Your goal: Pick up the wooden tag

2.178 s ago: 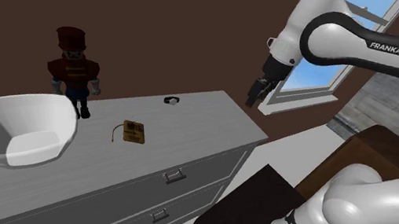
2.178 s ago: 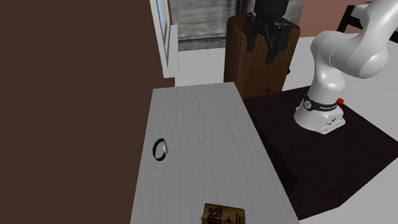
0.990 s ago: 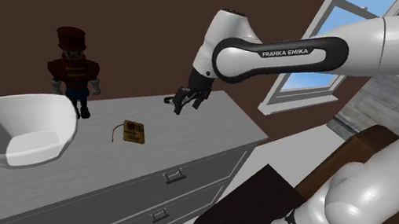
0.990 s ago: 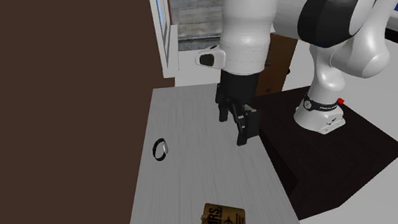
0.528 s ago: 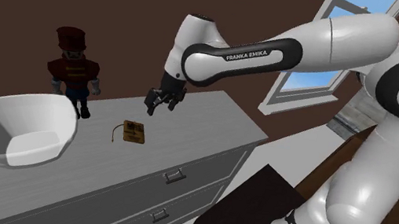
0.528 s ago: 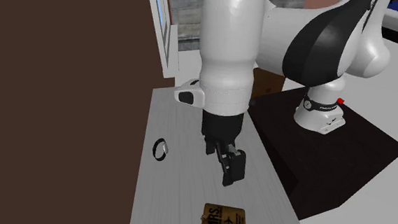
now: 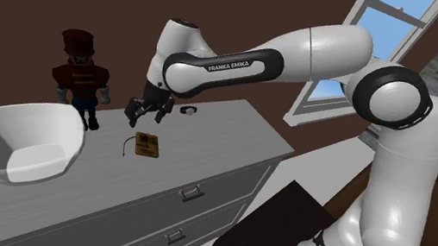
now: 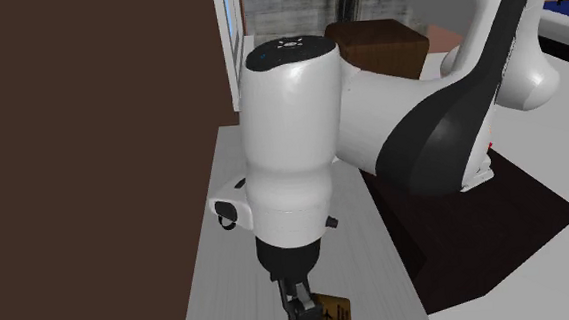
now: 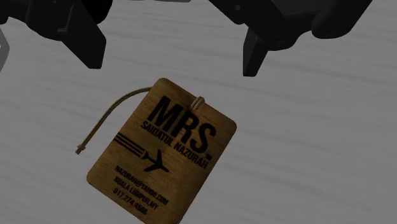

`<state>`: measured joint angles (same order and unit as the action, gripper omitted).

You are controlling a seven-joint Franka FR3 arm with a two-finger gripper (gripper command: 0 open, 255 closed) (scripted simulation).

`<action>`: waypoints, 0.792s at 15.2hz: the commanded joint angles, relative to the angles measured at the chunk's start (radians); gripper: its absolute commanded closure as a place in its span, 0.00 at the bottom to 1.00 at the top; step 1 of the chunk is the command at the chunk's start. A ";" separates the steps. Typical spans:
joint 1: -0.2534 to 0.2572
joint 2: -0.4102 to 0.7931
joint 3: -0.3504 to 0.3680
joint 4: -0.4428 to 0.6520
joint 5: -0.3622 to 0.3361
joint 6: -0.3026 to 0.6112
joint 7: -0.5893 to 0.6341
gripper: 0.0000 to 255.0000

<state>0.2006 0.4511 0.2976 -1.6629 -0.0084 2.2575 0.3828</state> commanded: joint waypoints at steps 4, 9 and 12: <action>0.015 0.057 -0.006 0.019 -0.013 0.040 0.011 0.00; 0.018 0.080 -0.009 0.004 -0.018 0.078 0.011 0.00; 0.017 0.079 -0.009 0.003 -0.018 0.078 0.011 1.00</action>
<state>0.2182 0.5293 0.2886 -1.6590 -0.0264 2.3343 0.3936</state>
